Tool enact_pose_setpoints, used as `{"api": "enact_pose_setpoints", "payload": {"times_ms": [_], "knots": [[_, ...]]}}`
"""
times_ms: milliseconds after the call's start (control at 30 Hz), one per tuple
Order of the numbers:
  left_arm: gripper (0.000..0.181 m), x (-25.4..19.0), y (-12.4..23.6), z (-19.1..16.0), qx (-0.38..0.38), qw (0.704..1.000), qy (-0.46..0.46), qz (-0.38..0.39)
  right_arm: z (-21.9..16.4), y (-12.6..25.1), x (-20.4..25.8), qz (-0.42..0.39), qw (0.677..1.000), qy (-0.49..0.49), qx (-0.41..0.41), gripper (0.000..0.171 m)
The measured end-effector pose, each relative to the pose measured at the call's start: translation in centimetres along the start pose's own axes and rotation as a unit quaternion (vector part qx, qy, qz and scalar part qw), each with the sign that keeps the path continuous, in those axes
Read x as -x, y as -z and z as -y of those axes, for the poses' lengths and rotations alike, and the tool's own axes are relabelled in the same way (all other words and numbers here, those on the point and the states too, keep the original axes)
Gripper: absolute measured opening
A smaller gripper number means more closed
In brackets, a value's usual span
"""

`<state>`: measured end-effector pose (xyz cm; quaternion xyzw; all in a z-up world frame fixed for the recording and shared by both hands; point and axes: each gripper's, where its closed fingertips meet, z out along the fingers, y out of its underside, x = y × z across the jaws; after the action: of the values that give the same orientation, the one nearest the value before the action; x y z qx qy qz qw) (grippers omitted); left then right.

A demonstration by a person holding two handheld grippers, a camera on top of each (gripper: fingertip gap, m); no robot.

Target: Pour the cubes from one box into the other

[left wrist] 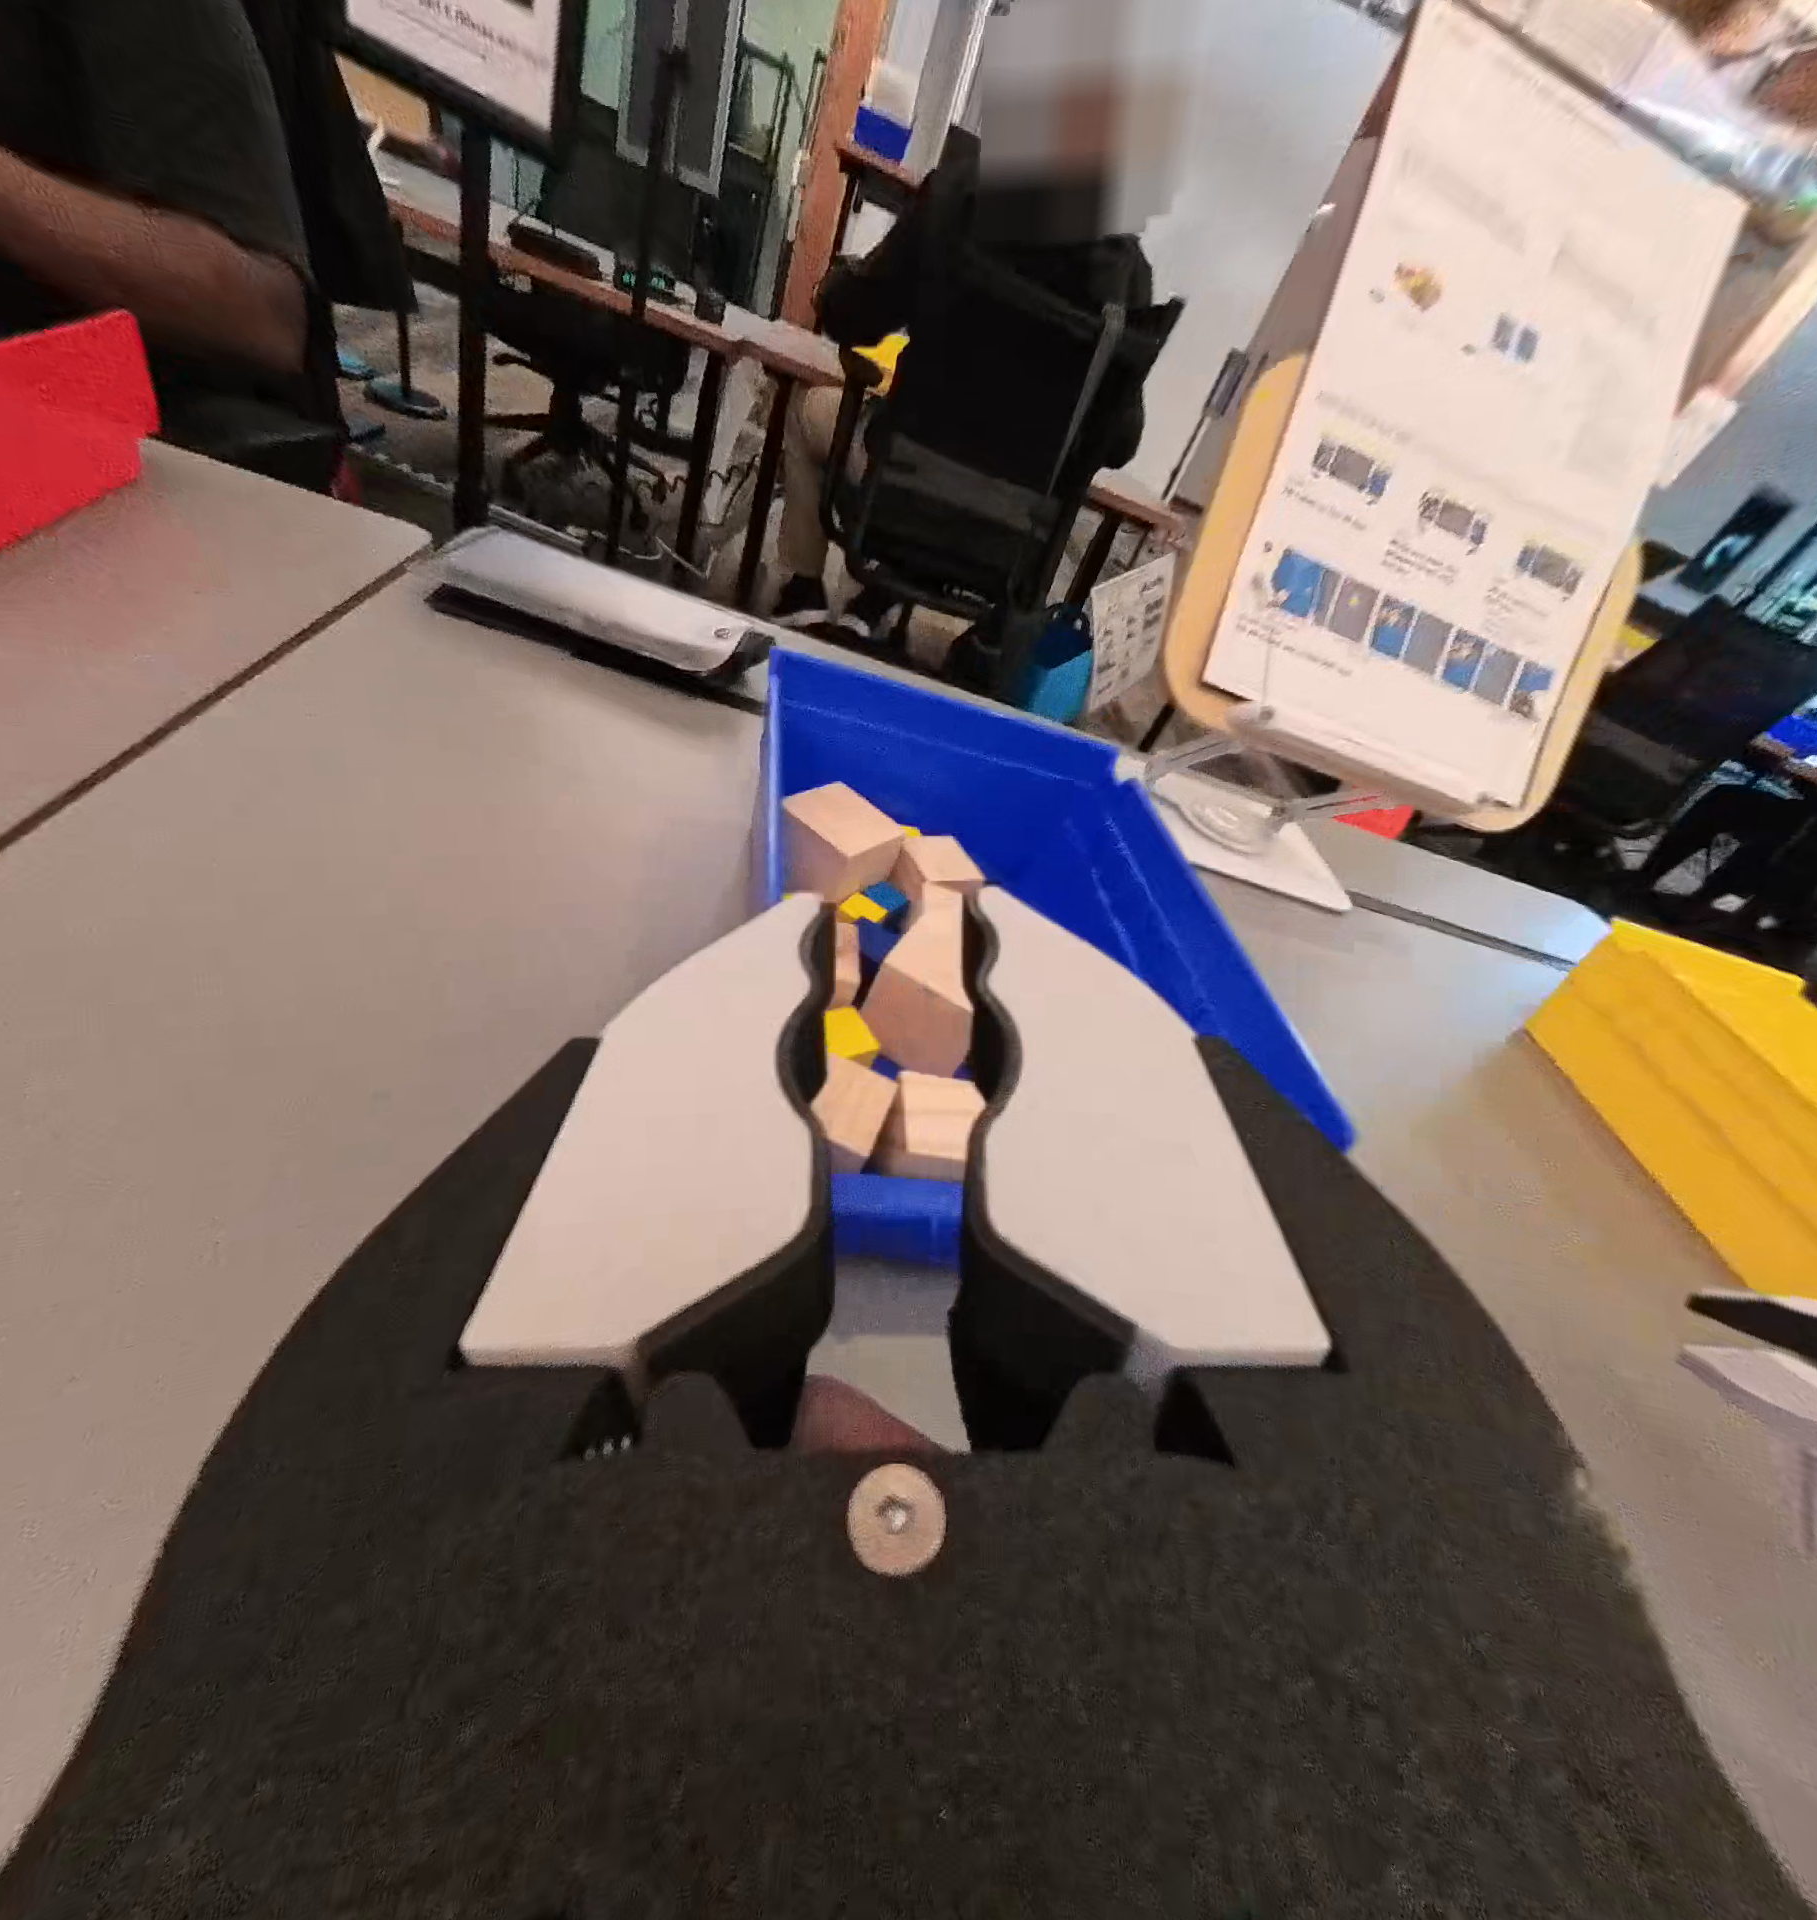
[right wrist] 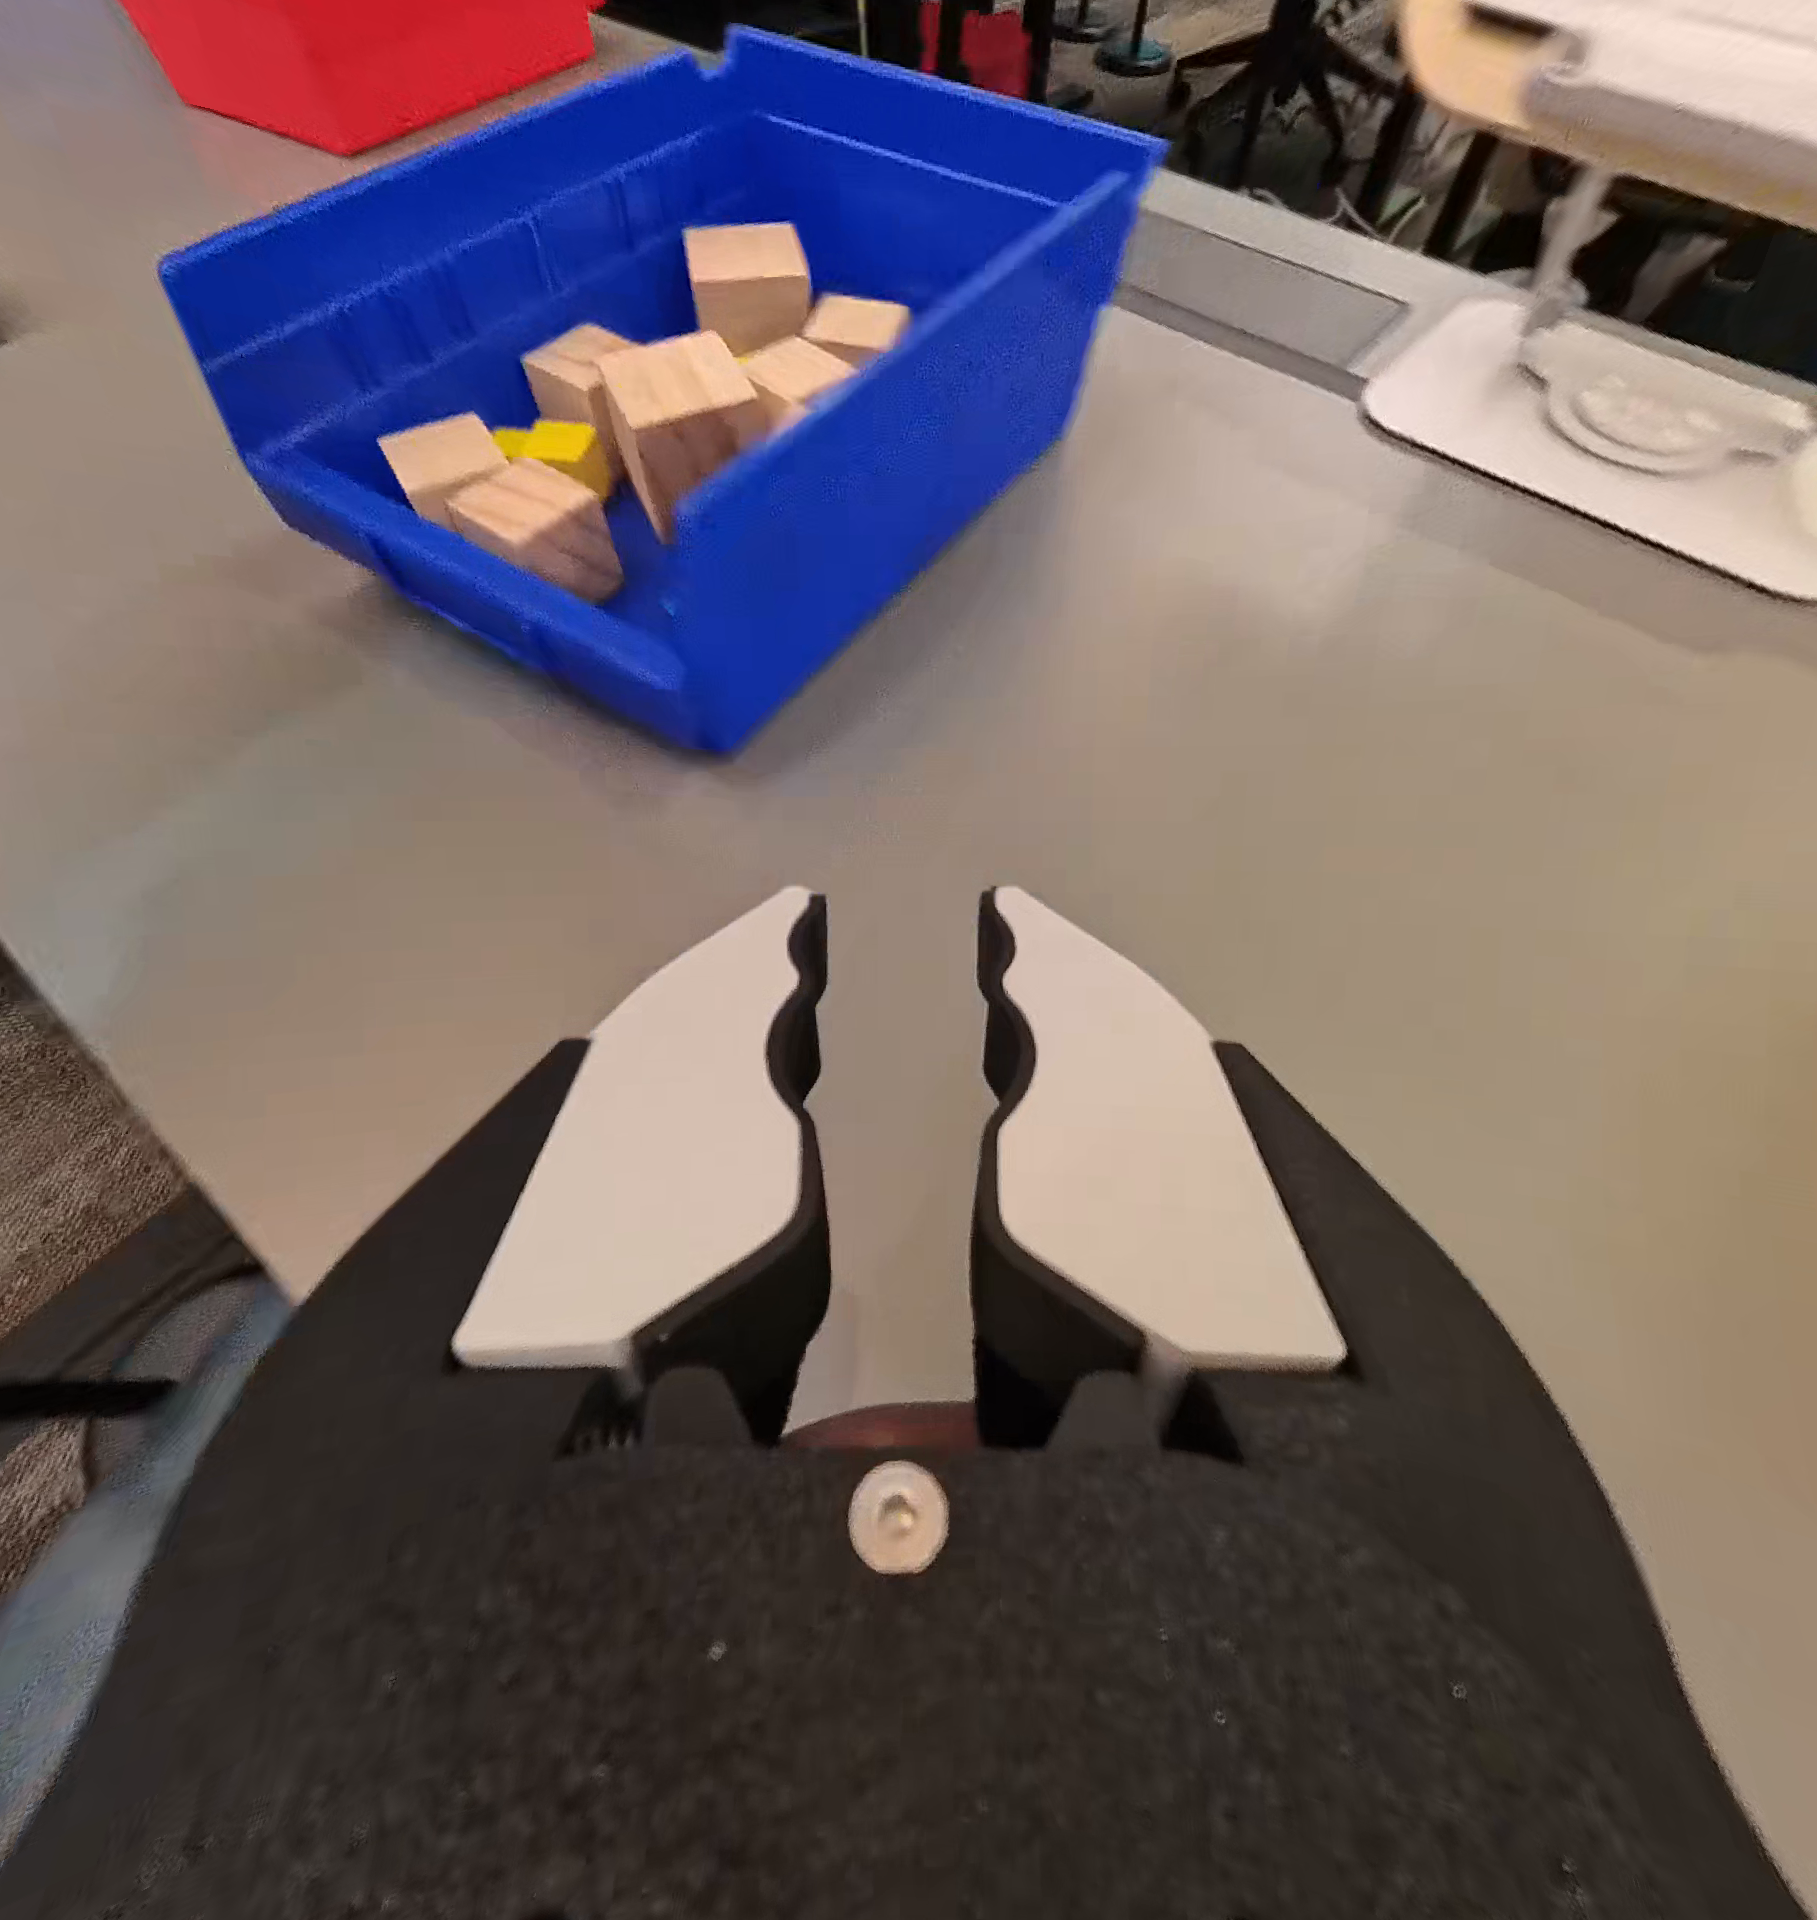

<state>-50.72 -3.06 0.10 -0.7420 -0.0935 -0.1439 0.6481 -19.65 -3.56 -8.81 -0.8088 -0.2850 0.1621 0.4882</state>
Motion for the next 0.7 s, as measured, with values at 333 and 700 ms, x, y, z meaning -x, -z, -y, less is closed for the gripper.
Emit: {"api": "enact_pose_setpoints", "payload": {"times_ms": [333,700], "knots": [[0.035,-15.6,2.5,-17.0,0.120,0.985,-0.121,-0.017,-11.1,21.4,-23.5,-0.255,0.955,-0.112,-0.101,0.032],[0.036,-15.9,1.5,-18.8,0.172,0.980,-0.086,-0.055,-13.7,23.6,-28.7,-0.262,0.937,-0.204,-0.105,0.033]]}}
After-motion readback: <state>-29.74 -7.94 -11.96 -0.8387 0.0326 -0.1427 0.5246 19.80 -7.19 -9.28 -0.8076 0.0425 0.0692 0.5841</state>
